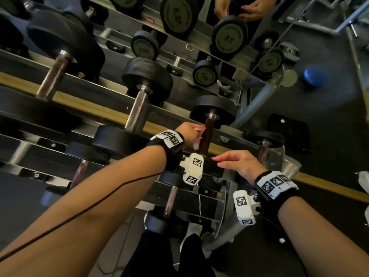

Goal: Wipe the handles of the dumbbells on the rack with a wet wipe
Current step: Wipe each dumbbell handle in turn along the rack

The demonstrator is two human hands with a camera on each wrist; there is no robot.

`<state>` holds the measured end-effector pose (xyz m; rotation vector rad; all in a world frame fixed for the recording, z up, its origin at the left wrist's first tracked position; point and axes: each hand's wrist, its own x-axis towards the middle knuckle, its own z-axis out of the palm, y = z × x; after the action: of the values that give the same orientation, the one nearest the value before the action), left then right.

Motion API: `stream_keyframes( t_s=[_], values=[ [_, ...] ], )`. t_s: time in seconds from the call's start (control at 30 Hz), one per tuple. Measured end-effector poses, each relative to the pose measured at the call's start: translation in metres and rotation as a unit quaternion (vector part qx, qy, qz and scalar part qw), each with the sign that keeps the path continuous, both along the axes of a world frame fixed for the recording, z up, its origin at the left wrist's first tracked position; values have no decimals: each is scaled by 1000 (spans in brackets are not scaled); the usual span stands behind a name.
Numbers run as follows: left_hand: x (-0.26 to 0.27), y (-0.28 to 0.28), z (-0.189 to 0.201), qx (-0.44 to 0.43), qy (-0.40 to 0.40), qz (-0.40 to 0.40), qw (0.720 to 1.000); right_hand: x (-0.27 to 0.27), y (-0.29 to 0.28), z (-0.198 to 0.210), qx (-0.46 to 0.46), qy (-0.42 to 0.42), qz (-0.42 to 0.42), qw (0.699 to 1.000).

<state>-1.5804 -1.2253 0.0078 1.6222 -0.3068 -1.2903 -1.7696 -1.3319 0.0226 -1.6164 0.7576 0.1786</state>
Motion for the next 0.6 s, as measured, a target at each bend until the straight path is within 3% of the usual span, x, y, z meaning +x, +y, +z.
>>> stream_keyframes(
  t_s=[0.13,0.27,0.37,0.47,0.6],
  values=[
    [13,12,6,30,-22,-46,998,-4,8,0,-22,-28,-5,999],
    [22,-3,4,36,-68,12,997,-13,14,-6,9,-51,-32,998],
    [2,-13,3,-8,4,33,999,-20,17,-17,35,-38,-43,998],
    [-13,-6,1,-30,46,57,997,-23,19,-26,146,-52,-93,984],
    [-4,15,3,-1,44,-14,999,-24,18,-27,211,-67,-115,968]
  ],
)
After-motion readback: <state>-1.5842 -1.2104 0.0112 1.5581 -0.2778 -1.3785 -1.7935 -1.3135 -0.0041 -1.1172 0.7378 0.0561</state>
